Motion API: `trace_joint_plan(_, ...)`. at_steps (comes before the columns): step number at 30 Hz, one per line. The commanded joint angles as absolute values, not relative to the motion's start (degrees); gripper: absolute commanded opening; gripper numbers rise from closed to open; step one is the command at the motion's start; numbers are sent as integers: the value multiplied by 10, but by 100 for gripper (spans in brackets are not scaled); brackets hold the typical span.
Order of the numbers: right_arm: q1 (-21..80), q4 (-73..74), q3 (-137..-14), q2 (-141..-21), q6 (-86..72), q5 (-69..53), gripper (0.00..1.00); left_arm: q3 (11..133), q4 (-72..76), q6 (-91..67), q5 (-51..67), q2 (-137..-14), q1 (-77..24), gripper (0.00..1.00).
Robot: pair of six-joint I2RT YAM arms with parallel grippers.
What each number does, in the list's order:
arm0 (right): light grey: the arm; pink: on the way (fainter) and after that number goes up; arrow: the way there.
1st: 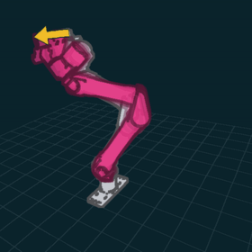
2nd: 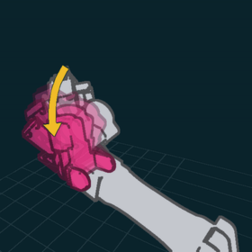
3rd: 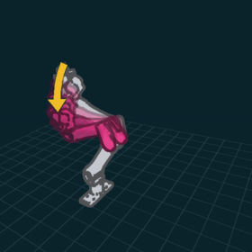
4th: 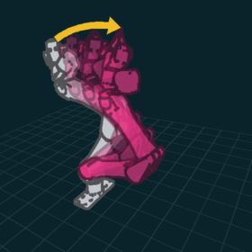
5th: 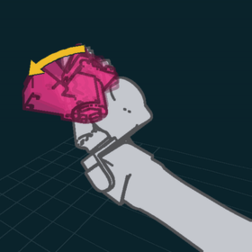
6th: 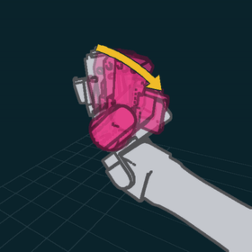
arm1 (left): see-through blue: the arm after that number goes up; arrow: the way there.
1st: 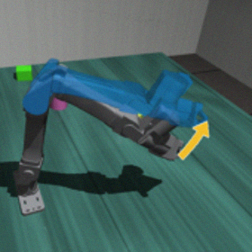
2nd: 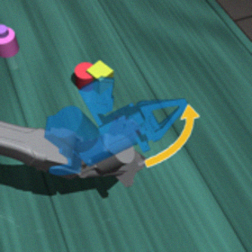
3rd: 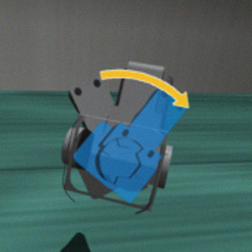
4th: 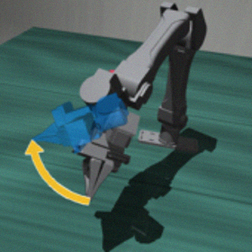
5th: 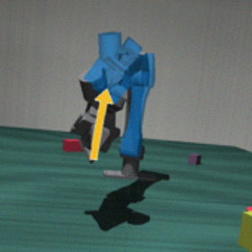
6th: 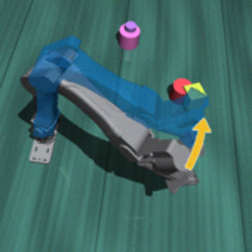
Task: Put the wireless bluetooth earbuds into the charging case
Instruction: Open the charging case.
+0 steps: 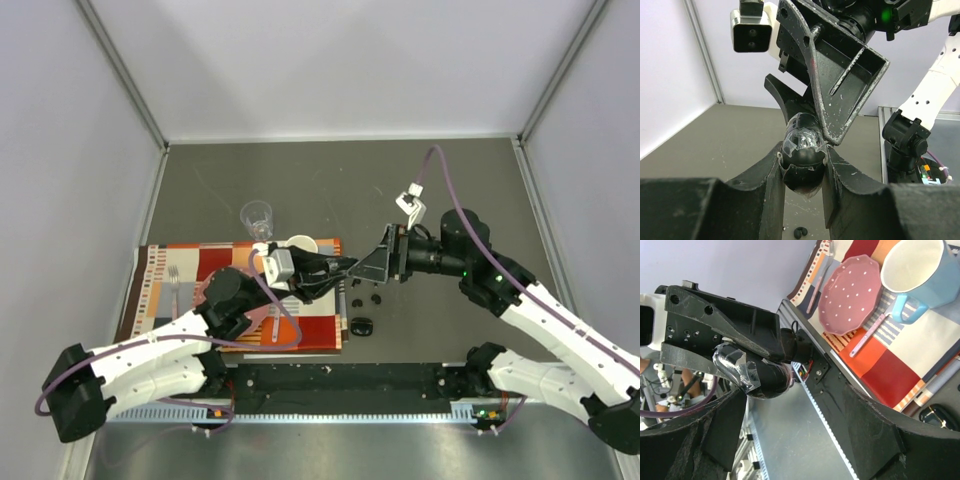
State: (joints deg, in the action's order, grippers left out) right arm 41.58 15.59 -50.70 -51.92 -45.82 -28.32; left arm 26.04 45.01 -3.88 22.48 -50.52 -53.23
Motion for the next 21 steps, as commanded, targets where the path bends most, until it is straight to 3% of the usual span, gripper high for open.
trace_joint_plan(1,405,99,-523,-548,-494,-242,76,273,499,-44,312,-481,-548,0)
trace_joint_plan(21,377,-32,-468,-559,-602,-303,70,272,479,-27,314,-471,-548,0)
